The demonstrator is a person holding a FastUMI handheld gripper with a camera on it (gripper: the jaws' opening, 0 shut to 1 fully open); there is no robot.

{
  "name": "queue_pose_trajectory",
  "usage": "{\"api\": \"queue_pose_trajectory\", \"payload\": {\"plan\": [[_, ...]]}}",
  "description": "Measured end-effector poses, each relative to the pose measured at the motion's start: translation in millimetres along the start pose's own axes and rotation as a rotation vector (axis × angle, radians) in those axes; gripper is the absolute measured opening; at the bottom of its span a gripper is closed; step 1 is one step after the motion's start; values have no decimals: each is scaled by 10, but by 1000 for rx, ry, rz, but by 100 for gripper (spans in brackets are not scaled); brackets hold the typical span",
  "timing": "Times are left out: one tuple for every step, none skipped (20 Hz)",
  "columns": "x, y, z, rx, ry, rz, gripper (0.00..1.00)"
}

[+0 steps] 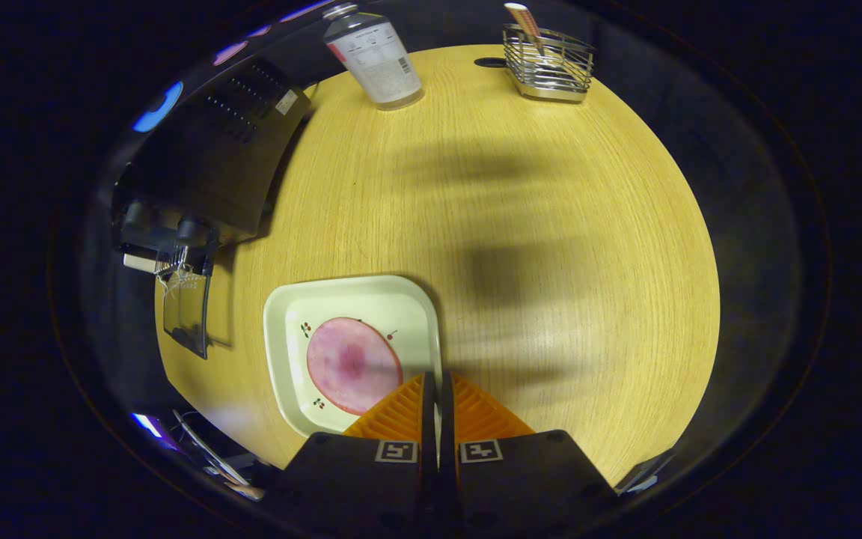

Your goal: Open the toaster oven, put the food inside, and close the toaster oven door.

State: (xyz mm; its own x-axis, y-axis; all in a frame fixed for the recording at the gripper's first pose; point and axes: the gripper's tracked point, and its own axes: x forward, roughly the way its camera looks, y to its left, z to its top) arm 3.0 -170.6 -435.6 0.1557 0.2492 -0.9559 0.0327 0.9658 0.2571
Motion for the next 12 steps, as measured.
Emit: {"api": "queue_pose_trajectory", "payload": {"plan": [[-3, 14, -12, 10, 12, 29, 6], [-11, 42, -57, 11, 35, 69, 6], [4, 67, -60, 23, 35, 101, 6], [19, 73, -42, 39, 23, 123, 6], [20, 83, -57, 54, 18, 147, 6], [-14, 91, -62, 74, 2, 167, 6], [-23, 124, -52, 102, -15, 198, 6], [-55, 155, -48, 137, -34, 231, 6], [-55, 186, -45, 174, -53, 250, 6], [-105, 204, -60, 208, -60, 272, 6], [-133, 235, -93, 237, -64, 287, 6], [-153, 274, -125, 256, -69, 301, 6]]}}
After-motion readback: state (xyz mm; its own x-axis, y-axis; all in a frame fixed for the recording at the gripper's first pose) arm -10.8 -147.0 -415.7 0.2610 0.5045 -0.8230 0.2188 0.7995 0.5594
